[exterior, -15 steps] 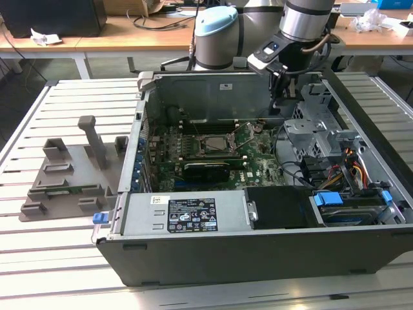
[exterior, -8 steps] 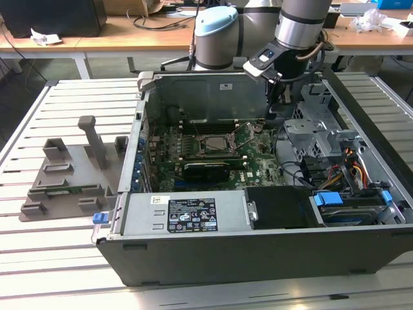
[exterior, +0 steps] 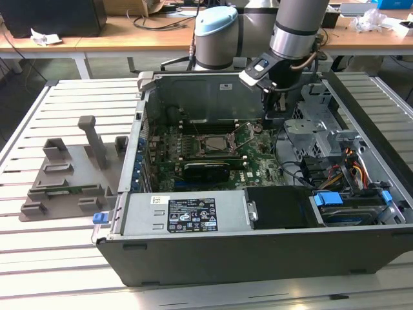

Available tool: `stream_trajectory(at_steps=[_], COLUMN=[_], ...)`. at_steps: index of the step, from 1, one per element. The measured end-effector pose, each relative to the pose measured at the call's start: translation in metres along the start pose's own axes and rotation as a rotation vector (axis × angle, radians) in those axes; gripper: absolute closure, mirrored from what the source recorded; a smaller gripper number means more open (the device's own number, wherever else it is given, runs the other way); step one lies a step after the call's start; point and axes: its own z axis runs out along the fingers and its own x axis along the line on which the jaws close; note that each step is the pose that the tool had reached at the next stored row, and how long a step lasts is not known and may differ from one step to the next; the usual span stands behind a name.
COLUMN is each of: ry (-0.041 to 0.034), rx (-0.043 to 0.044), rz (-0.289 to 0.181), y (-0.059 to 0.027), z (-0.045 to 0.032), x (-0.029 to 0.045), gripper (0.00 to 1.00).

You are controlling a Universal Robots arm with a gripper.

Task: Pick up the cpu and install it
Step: 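Close the cpu cover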

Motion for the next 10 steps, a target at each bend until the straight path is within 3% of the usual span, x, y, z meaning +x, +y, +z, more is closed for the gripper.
stream_trajectory(at_steps=[10], ry=[-0.0001], rx=[0.0], rz=[0.0], y=[-0.0125], z=[0.0097], x=[-0.0003], gripper=[0.89])
